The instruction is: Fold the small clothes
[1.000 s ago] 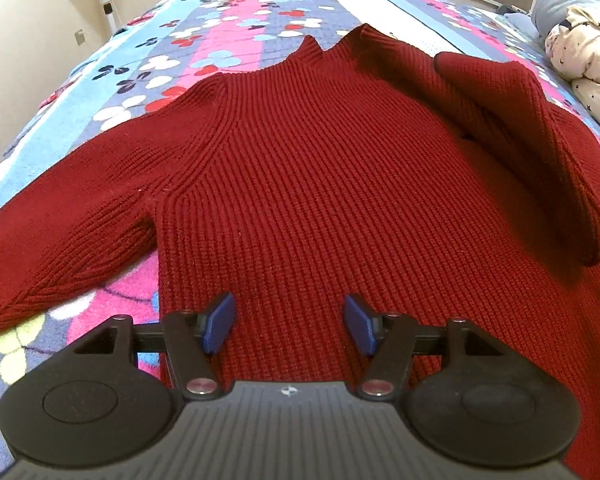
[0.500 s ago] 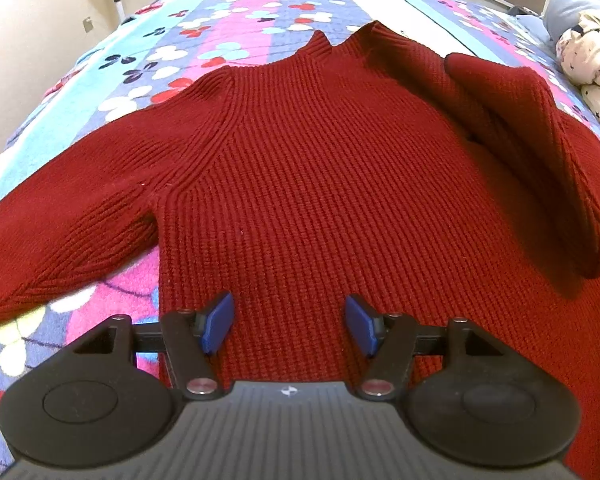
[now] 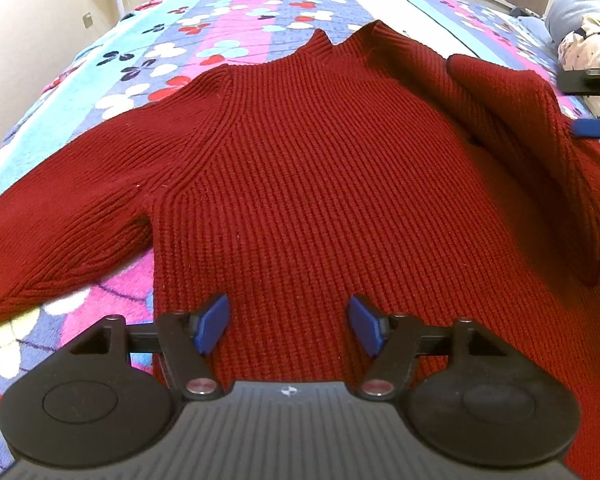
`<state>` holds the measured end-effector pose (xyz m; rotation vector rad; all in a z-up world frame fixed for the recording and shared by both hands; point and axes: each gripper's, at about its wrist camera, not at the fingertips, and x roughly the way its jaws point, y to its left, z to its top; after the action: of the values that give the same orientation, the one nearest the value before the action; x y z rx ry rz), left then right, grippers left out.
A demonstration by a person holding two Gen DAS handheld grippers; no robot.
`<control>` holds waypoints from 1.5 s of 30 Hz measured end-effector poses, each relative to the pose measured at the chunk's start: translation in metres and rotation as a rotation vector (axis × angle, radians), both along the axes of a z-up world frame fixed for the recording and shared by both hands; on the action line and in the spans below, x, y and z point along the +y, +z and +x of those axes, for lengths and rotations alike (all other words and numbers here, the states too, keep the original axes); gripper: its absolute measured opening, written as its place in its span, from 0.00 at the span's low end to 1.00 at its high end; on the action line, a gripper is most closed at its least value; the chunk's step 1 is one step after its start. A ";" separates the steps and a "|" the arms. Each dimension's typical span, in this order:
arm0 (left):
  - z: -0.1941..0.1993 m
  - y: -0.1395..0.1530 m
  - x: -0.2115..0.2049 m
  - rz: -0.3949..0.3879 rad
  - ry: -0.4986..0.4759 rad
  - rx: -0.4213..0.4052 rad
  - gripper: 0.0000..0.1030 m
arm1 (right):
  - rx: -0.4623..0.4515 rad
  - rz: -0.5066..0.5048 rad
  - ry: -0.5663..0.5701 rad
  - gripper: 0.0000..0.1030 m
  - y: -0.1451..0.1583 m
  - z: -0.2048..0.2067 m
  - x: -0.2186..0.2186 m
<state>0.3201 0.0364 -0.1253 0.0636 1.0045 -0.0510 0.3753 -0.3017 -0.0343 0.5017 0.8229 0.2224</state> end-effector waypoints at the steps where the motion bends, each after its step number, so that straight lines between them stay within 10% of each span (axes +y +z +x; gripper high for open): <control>1: 0.000 0.000 0.000 0.003 -0.003 -0.001 0.70 | 0.029 -0.001 0.024 0.64 -0.004 0.010 0.009; 5: -0.001 0.000 0.000 0.007 -0.020 -0.004 0.71 | 0.019 -0.149 0.098 0.57 -0.015 0.031 0.045; 7: -0.001 0.000 0.000 0.010 -0.024 -0.003 0.71 | -0.015 -0.208 0.129 0.20 -0.008 0.036 0.051; 13: -0.002 0.000 -0.002 0.028 -0.044 -0.010 0.72 | -0.179 -0.273 0.091 0.12 0.045 0.043 0.006; 21: -0.003 -0.002 -0.005 0.043 -0.057 -0.018 0.74 | -0.494 -0.457 -0.513 0.15 0.092 0.016 -0.171; 27: -0.004 -0.002 -0.005 0.044 -0.059 -0.021 0.74 | 0.070 -0.488 -0.839 0.26 -0.048 -0.018 -0.285; 33: -0.005 -0.001 -0.006 0.050 -0.060 -0.027 0.75 | 0.094 -0.361 -0.789 0.32 -0.105 -0.066 -0.287; 45: -0.023 -0.001 0.000 0.033 -0.050 -0.089 0.75 | 0.007 -0.216 -0.327 0.42 -0.055 -0.095 -0.192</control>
<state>0.2970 0.0361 -0.1259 0.1196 0.9149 -0.0766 0.2806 -0.4940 -0.0890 0.4259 0.7492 -0.1688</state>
